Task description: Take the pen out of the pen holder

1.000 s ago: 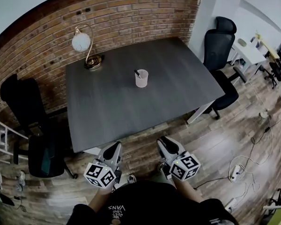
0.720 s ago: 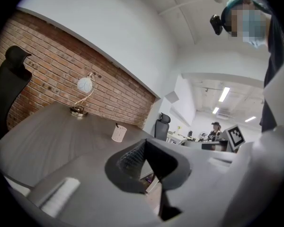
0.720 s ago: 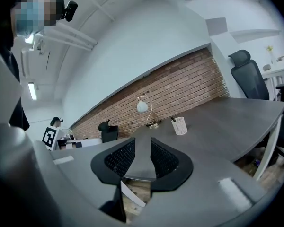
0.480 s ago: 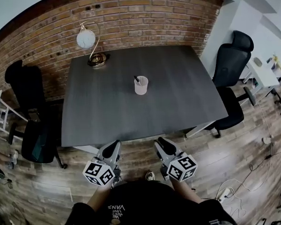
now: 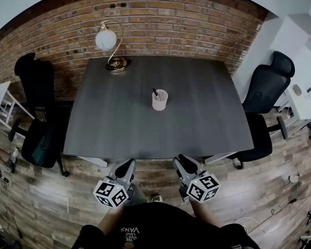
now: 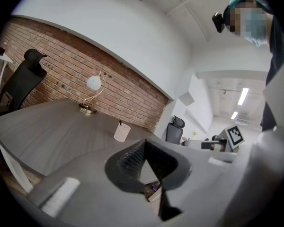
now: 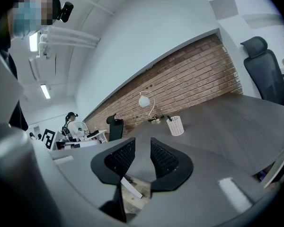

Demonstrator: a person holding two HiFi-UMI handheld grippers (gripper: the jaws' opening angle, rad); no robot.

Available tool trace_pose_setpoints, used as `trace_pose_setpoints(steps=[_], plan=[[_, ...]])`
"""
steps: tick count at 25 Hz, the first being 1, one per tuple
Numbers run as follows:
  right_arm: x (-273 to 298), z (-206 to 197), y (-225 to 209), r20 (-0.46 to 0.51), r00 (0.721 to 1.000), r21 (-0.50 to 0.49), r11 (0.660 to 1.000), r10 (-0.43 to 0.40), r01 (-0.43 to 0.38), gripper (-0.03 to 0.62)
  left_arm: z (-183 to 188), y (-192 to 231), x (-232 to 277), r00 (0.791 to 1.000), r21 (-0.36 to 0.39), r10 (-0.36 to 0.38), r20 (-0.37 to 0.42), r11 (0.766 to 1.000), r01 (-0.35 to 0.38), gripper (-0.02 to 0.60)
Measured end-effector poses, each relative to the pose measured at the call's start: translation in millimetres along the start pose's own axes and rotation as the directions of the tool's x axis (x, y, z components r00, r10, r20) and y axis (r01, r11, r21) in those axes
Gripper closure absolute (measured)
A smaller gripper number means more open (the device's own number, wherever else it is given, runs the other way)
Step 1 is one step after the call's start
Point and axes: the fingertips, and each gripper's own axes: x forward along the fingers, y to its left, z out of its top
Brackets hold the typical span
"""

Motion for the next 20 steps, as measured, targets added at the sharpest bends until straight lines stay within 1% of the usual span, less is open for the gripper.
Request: trace_pose_setpoints(steps=[5,9,14,20], plan=[[23.0,5.2,-16.4,-0.01,1.0,0.01,1.0,-0.028,0.028,0.516,10.8,16.4,20.5,1.0,0.002,-0.011,-0.001,1.0,0.011,0.529],[50.5,18.6,-26.0,0.004,0.998,0.021,0.998,-0.061,0.061,0.514,25.9,40.9,41.2,0.999,0.005,-0.029,-0.013,1.0,0.029,0.529],[86.5,37.6,-33.6,0.019,0.995,0.015,0.995,-0.101,0.101,0.516,51.5,67.0,68.1,0.997,0.016,-0.076,-0.021,0.997,0.076,0.529],[132.4,57.2,-35.6,0.044,0.987,-0.012,0.988,-0.151,0.152,0.516,76.2,106.2,88.2,0.993,0.022,-0.111,-0.03,0.994,0.112,0.529]])
